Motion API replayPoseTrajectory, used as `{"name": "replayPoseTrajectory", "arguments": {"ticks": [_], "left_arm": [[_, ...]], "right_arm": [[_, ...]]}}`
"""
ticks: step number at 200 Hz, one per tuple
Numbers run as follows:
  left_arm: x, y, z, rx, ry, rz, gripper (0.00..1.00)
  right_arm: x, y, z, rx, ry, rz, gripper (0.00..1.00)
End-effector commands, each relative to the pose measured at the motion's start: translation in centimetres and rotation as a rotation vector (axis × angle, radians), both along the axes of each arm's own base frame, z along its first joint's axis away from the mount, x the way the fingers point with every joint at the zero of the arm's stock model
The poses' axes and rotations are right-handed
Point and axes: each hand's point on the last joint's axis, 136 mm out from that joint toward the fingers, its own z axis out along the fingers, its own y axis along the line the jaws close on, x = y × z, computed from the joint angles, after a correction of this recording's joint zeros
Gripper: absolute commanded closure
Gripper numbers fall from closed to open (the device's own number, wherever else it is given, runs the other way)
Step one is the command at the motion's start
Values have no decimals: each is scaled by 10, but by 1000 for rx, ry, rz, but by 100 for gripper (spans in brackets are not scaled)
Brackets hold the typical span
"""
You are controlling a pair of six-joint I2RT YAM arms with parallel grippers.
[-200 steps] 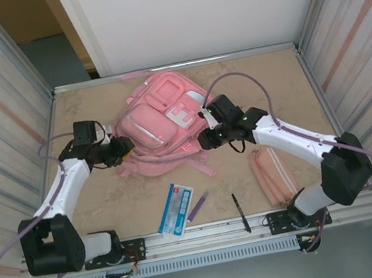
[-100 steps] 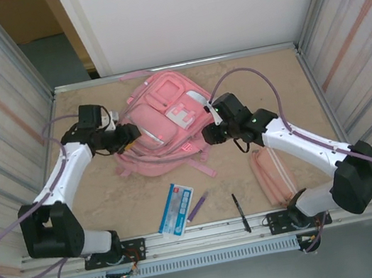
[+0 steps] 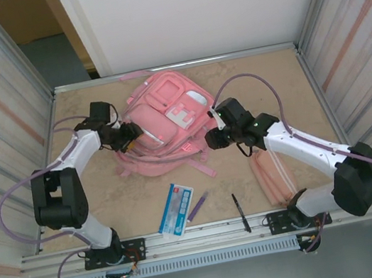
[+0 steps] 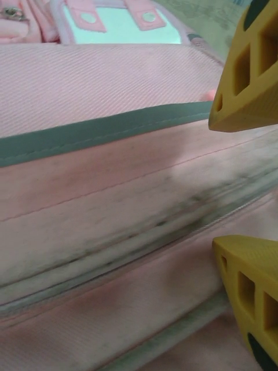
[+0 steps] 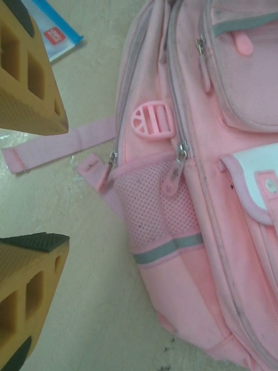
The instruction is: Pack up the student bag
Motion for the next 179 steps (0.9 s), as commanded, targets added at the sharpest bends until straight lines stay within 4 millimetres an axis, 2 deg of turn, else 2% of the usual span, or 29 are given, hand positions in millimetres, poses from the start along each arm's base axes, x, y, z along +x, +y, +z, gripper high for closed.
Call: {"name": "replayPoseTrajectory", "arguments": {"ticks": [1, 15, 35, 63, 81, 124, 153, 155, 156, 159, 161, 179], "left_arm": [[18, -4, 10, -35, -57, 23, 57], [21, -10, 19, -61, -88, 5, 76], [19, -11, 34, -51, -136, -19, 100], [7, -17, 55, -89, -170, -52, 100], [3, -21, 72, -117, -187, -72, 100], [1, -31, 99, -197, -212, -78, 100], [1, -32, 102, -213, -205, -85, 100], [1, -33, 103, -217, -205, -87, 100], [1, -33, 103, -218, -204, -88, 100], [1, -33, 103, -222, -205, -88, 100], [1, -34, 104, -227, -203, -89, 100], [1, -37, 106, -243, -203, -99, 100]], "right_arm": [[-7, 22, -11, 61, 59, 158, 50], [1, 25, -22, 25, 110, 177, 47], [7, 42, -19, 117, 183, 264, 43], [29, 52, -12, 196, 167, 308, 43], [38, 55, -17, 202, 157, 343, 43], [49, 52, -53, 117, 176, 363, 42], [49, 49, -73, 83, 204, 393, 42], [48, 50, -74, 83, 205, 400, 38], [48, 51, -74, 85, 206, 405, 33], [46, 52, -74, 92, 211, 420, 9], [44, 53, -75, 95, 215, 432, 1], [42, 59, -77, 107, 227, 467, 0]]}}
